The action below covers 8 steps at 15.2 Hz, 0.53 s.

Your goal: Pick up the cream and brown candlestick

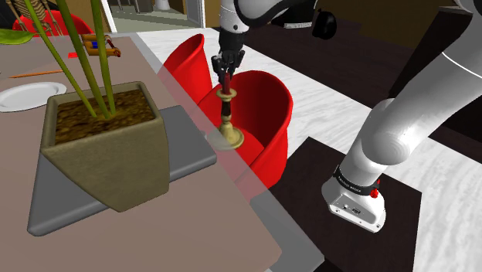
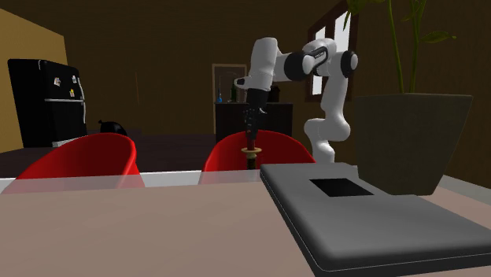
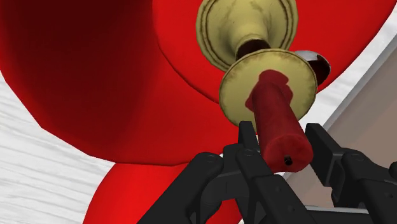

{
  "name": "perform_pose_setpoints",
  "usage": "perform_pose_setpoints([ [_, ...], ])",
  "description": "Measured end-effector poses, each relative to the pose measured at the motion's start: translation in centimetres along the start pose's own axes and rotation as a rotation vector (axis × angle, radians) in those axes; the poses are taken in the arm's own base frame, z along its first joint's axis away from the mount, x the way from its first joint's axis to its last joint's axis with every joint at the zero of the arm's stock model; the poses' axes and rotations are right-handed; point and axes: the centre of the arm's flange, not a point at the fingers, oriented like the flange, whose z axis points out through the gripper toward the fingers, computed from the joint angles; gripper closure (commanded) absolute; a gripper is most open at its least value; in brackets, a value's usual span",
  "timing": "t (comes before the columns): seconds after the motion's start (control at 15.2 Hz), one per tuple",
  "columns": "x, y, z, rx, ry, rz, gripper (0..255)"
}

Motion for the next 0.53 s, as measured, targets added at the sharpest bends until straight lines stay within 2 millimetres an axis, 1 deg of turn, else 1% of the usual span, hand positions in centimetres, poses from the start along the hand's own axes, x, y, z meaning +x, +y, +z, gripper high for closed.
perform_pose_setpoints([
  [0.53, 0.7, 0.0, -3.9, 0.0, 0.0, 0.0, 255],
])
